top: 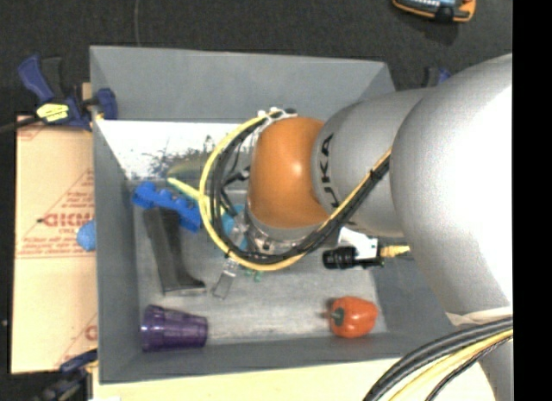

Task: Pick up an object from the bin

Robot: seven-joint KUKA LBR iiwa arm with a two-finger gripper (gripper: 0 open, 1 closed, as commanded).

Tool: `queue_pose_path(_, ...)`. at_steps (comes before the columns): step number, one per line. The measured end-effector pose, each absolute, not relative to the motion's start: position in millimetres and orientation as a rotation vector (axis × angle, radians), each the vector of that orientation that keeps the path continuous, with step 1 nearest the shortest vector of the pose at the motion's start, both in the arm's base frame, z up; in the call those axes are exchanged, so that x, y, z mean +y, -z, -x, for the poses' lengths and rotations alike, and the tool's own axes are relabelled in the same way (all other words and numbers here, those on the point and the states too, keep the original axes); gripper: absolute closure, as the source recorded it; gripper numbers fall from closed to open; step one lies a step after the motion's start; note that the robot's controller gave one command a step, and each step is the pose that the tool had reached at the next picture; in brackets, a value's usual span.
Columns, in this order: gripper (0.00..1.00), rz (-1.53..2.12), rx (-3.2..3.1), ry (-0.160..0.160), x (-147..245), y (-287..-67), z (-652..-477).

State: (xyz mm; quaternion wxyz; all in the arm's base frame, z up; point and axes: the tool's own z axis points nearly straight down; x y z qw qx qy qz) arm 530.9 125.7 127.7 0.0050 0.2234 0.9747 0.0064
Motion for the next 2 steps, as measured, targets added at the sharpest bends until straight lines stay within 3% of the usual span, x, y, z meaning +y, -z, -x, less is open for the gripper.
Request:
queue_pose_path(1, 0.00, -0.532, 3.053, -0.021, 78, -92, -633.2)
queue_pose_path(2, 0.00, -0.379, 3.108, -0.021, 88, -139, -576.6)
